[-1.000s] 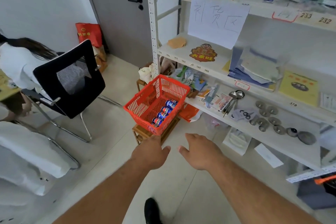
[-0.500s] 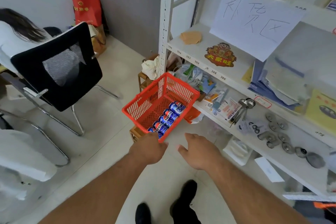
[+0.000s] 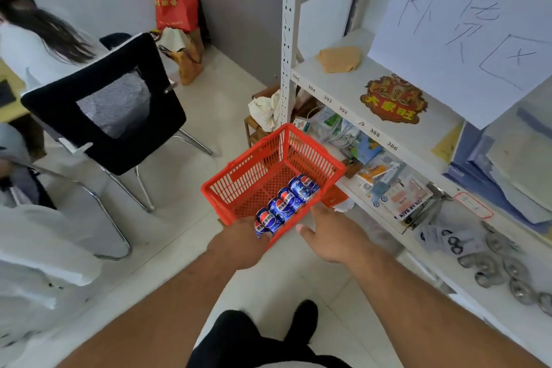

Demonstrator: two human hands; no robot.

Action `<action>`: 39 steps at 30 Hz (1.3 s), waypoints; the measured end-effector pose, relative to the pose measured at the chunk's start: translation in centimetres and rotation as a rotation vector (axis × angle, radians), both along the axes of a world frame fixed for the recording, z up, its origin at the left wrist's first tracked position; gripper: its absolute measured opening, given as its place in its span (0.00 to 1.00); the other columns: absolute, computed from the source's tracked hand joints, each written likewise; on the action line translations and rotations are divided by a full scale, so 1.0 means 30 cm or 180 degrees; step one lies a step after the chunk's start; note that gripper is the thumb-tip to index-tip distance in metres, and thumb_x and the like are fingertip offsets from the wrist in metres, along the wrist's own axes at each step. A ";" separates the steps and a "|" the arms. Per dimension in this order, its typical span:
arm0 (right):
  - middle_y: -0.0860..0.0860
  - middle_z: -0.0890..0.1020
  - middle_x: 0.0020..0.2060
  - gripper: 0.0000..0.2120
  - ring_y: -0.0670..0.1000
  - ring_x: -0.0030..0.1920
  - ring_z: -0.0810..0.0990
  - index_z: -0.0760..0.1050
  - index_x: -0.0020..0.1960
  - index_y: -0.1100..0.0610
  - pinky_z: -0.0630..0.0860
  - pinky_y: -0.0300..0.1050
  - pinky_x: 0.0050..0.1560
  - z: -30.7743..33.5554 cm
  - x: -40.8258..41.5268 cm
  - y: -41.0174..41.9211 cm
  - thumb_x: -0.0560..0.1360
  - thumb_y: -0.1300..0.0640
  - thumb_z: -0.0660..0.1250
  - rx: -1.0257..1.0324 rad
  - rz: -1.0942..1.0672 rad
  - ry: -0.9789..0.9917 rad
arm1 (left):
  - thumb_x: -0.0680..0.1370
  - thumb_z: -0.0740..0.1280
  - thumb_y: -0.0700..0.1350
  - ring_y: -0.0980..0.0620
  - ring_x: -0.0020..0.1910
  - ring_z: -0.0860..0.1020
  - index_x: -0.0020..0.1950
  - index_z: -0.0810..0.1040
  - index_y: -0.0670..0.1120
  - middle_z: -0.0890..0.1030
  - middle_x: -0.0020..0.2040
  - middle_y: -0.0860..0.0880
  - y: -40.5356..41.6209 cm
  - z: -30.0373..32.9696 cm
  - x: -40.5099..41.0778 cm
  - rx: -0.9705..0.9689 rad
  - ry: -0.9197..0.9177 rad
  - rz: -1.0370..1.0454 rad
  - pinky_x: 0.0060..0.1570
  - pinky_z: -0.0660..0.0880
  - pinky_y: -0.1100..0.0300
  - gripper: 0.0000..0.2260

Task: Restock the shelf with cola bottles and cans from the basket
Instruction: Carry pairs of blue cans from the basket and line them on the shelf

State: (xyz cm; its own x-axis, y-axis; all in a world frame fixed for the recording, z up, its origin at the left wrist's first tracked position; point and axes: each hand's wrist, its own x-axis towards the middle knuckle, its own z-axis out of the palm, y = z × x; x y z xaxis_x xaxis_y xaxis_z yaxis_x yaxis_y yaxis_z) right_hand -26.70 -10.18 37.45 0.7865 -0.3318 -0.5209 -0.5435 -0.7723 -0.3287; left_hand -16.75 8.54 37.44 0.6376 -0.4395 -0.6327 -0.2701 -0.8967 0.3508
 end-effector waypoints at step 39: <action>0.51 0.82 0.54 0.17 0.55 0.56 0.83 0.74 0.62 0.52 0.81 0.53 0.57 -0.697 0.631 -0.417 0.78 0.43 0.67 -0.0050 0.0758 0.0854 | 0.80 0.64 0.55 0.46 0.47 0.83 0.52 0.76 0.52 0.84 0.49 0.47 -0.385 -0.835 0.359 -0.0109 0.1464 0.1951 0.46 0.78 0.53 0.08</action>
State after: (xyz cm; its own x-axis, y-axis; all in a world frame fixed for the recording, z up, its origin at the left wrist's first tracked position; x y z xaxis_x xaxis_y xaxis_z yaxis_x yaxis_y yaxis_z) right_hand -7.78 -22.70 16.55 0.6787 -0.1652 -0.7156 -0.4129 -0.8916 -0.1858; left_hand -5.98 -3.01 12.38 0.4495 -0.1163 -0.8857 0.4520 -0.8256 0.3377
